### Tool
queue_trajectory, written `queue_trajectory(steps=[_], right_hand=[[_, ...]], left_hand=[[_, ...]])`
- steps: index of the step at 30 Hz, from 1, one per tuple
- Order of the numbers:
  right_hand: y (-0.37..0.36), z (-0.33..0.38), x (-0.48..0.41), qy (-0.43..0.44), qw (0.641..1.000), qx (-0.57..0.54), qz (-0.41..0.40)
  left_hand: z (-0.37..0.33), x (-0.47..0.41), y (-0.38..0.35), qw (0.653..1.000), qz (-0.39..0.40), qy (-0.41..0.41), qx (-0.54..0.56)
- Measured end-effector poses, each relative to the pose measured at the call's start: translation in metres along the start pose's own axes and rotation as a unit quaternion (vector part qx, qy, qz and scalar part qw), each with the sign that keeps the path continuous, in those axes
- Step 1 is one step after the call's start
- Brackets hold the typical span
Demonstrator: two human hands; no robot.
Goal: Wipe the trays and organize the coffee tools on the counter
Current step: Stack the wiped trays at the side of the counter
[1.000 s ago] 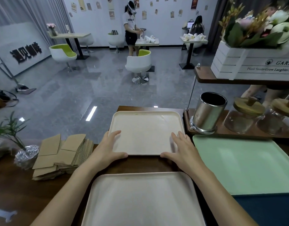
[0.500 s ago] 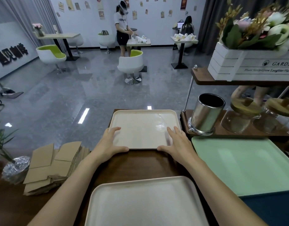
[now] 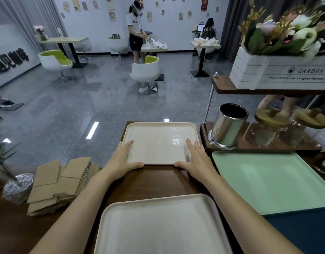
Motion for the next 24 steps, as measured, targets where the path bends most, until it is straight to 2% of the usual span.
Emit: queue_trajectory(steps=[4,10,15,19,24], right_hand=[[0.003,0.001,0.007,0.033,0.999,-0.010,-0.005],[0.012,0.023,0.055,0.113,0.987,-0.114,0.006],[0.019,0.023,0.105,0.130,0.980,-0.147,0.035],[0.023,0.012,0.143,0.135,0.980,-0.143,0.030],[0.024,-0.013,0.195,0.116,0.984,-0.110,0.078]], left_hand=[[-0.002,0.018,-0.003,1.000,0.000,-0.004,0.008],[-0.053,0.072,-0.013,0.994,-0.002,-0.076,0.079],[-0.081,0.115,-0.017,0.987,0.008,-0.116,0.113],[-0.089,0.150,-0.021,0.988,-0.006,-0.117,0.100],[-0.077,0.207,-0.036,0.996,-0.015,-0.079,0.046]])
Point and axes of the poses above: each hand's wrist, its own x-axis away from the middle knuckle, its own y-axis out of the back of the hand, z = x × y, the point moved 5 cm from there along -x, towards the middle knuckle, and after that the axes turned 4 degrees about -y, right-handed, at the moved point
